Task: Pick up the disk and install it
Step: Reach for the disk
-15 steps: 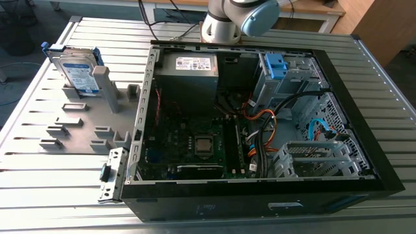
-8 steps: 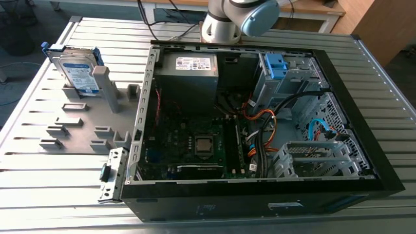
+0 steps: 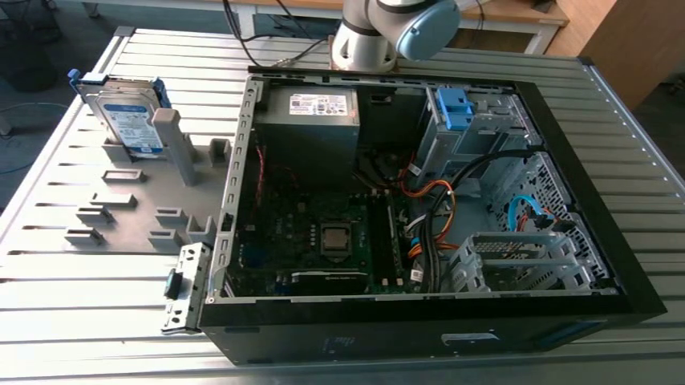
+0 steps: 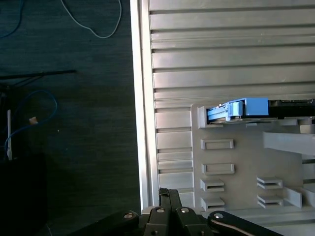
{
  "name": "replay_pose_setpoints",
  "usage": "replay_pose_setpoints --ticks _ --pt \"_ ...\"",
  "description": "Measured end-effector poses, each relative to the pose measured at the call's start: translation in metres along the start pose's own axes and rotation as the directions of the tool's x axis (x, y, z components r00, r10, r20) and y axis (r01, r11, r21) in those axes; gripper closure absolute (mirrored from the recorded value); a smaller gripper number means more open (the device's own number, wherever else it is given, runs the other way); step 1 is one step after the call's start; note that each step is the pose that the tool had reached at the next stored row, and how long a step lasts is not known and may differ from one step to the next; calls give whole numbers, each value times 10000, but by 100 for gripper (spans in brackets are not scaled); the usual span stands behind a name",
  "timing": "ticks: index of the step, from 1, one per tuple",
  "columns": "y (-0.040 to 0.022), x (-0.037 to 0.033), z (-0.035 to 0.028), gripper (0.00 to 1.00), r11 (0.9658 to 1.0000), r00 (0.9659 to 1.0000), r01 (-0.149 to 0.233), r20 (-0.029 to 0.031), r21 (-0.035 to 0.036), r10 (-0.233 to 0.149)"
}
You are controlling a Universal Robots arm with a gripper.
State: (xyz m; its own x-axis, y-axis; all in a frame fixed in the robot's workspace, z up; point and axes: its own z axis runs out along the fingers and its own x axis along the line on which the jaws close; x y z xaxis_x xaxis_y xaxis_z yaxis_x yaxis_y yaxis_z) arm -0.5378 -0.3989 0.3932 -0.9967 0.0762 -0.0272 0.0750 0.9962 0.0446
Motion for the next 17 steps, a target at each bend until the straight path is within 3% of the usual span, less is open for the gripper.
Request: replay_pose_setpoints --ticks 17 --pt "-13 168 -6 89 10000 10000 0 -1 1 0"
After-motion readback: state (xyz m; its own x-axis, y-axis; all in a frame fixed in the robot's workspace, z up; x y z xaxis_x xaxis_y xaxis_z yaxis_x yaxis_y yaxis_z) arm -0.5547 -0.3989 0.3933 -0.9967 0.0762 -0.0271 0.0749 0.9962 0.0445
